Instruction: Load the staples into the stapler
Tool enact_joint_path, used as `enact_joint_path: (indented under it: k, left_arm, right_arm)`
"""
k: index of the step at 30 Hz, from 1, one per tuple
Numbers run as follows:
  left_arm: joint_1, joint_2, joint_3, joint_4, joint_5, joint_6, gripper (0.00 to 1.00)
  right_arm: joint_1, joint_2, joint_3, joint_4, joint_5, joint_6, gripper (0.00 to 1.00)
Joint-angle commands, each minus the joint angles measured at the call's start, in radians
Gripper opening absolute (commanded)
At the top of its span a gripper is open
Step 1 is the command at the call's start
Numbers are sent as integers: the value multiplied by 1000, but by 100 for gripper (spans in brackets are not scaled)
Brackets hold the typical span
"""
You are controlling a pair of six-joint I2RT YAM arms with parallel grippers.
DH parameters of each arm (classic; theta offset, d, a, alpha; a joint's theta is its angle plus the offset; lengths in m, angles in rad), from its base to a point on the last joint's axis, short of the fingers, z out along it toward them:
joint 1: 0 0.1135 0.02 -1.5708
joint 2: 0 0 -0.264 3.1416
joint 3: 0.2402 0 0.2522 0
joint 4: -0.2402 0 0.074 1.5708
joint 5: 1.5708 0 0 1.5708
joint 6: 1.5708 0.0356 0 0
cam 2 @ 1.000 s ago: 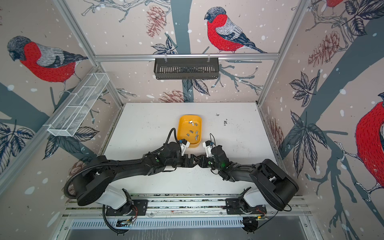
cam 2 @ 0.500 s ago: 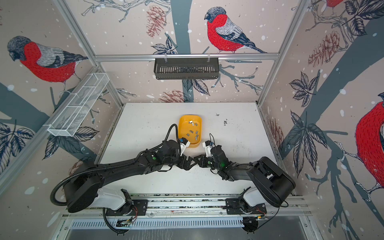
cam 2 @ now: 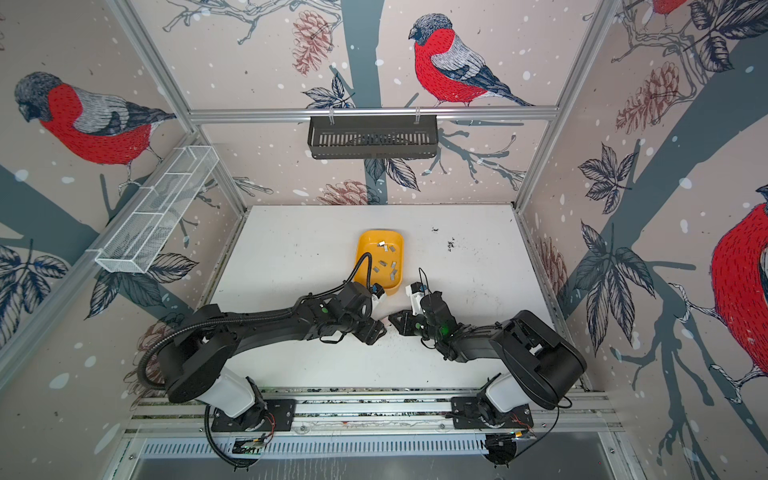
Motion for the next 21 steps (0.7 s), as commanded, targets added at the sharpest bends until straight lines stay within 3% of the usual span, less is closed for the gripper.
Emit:
enact_joint_path:
  k: [1, 12, 15, 21]
  left_arm:
    - [-9, 21, 21, -23, -31, 62, 76]
    - [-27, 91, 76, -94, -56, 183, 67]
    - [-30, 117, 93, -111, -90, 190, 57]
    - [-41, 153, 117, -122, -112, 192, 47]
  right_arm:
    - [2, -1, -3, -36, 11, -14, 19]
    - [4, -49, 30, -91, 3, -33, 21]
    - [4, -51, 29, -92, 3, -30, 21]
    - [5, -72, 37, -113, 0, -28, 22]
